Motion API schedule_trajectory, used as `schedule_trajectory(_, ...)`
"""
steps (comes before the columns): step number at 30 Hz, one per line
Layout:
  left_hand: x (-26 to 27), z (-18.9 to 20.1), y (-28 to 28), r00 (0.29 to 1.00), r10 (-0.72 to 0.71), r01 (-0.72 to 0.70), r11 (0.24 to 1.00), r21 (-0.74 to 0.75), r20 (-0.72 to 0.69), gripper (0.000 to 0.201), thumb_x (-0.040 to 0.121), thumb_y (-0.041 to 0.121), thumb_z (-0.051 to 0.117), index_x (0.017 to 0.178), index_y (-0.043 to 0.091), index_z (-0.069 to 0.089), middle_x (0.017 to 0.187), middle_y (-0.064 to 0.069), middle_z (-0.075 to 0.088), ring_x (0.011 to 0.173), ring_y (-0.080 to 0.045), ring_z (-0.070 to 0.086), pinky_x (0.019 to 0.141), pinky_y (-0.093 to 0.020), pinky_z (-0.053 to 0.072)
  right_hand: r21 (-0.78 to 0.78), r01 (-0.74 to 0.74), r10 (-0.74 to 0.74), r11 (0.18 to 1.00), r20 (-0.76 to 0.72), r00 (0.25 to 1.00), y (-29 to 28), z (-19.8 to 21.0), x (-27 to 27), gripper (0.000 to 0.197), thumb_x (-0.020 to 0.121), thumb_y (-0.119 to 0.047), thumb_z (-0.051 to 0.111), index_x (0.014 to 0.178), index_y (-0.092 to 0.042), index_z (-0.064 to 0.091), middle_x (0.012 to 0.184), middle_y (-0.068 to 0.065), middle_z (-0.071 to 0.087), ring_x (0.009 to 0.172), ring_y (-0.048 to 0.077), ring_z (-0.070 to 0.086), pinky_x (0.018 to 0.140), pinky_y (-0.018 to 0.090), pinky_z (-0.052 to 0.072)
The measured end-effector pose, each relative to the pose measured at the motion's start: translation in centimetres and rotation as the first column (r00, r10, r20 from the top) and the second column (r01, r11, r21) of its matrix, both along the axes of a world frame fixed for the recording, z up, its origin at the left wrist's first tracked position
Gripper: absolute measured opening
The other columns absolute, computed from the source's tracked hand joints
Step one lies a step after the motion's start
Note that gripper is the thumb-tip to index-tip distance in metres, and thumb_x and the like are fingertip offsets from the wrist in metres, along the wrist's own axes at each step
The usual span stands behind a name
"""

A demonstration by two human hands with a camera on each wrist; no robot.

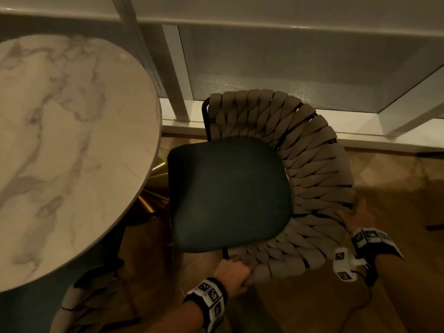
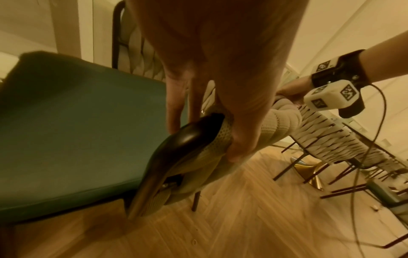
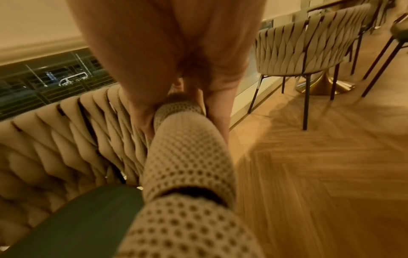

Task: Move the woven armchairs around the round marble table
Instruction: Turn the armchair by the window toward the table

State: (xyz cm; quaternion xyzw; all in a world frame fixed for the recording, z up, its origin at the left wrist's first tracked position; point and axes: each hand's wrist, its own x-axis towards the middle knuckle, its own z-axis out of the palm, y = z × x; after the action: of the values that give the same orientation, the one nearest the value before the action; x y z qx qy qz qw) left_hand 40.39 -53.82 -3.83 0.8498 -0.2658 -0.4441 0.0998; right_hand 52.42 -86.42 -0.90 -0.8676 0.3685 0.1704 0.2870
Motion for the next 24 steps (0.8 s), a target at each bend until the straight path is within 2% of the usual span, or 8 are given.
schedule_trajectory(5, 1.3, 0.0, 2.8, 1.000, 0.002, -0.002, 0.999, 0.036, 0.003, 0.057, 0.089, 0.036, 0.055, 0.140, 0.017, 0.037, 0.138, -0.015, 0.051, 0.124, -0.037, 0.051, 0.101, -0.050, 0.045, 0.006, 0.030, -0.031, 1.000, 0.040, 0.999, 2.1, -0.3, -0.1, 0.058, 0.084, -0.019, 0.069, 0.129, 0.000, 0.037, 0.129, 0.031, 0.051, 0.116, 0.048, 0.051, 0.092, 0.052, 0.044)
schedule_trajectory(10, 2.9, 0.7, 5.2, 0.997, 0.002, -0.006, 0.998, 0.058, 0.075, 0.055, 0.092, 0.022, 0.051, 0.143, 0.024, 0.030, 0.136, -0.012, 0.054, 0.123, -0.034, 0.053, 0.097, -0.048, 0.047, 0.026, 0.063, -0.065, 0.998, 0.067, 0.996, 4.1, -0.1, 0.3, 0.056, 0.084, -0.017, 0.068, 0.126, 0.001, 0.038, 0.128, 0.032, 0.051, 0.115, 0.048, 0.051, 0.091, 0.052, 0.045)
schedule_trajectory(15, 4.4, 1.2, 7.6, 0.988, 0.063, -0.073, 0.995, 0.070, 0.143, 0.056, 0.092, 0.021, 0.050, 0.144, 0.028, 0.031, 0.141, -0.006, 0.052, 0.125, -0.029, 0.052, 0.100, -0.045, 0.046, 0.038, 0.083, -0.087, 0.996, 0.115, 0.990, 6.3, 0.2, 0.6, 0.054, 0.082, -0.014, 0.070, 0.122, 0.005, 0.039, 0.125, 0.034, 0.053, 0.113, 0.047, 0.054, 0.088, 0.048, 0.046)
schedule_trajectory(19, 5.1, 0.9, 9.4, 0.978, 0.141, -0.155, 0.985, 0.082, 0.157, 0.060, 0.088, 0.015, 0.052, 0.143, 0.032, 0.033, 0.140, -0.003, 0.053, 0.126, -0.028, 0.052, 0.101, -0.045, 0.046, 0.084, 0.132, -0.143, 0.988, 0.134, 0.981, 8.1, 0.1, 0.5, 0.053, 0.083, -0.014, 0.069, 0.123, 0.003, 0.039, 0.125, 0.033, 0.053, 0.113, 0.046, 0.054, 0.086, 0.046, 0.048)
schedule_trajectory(24, 5.9, 1.5, 10.0, 0.939, 0.251, -0.262, 0.965, 0.016, 0.236, 0.057, 0.091, 0.015, 0.051, 0.142, 0.033, 0.035, 0.140, -0.001, 0.053, 0.127, -0.024, 0.051, 0.105, -0.041, 0.043, 0.100, 0.149, -0.166, 0.984, 0.194, 0.967, 8.9, 0.6, 1.6, 0.056, 0.082, -0.016, 0.069, 0.126, -0.001, 0.039, 0.127, 0.033, 0.051, 0.113, 0.048, 0.054, 0.087, 0.050, 0.049)
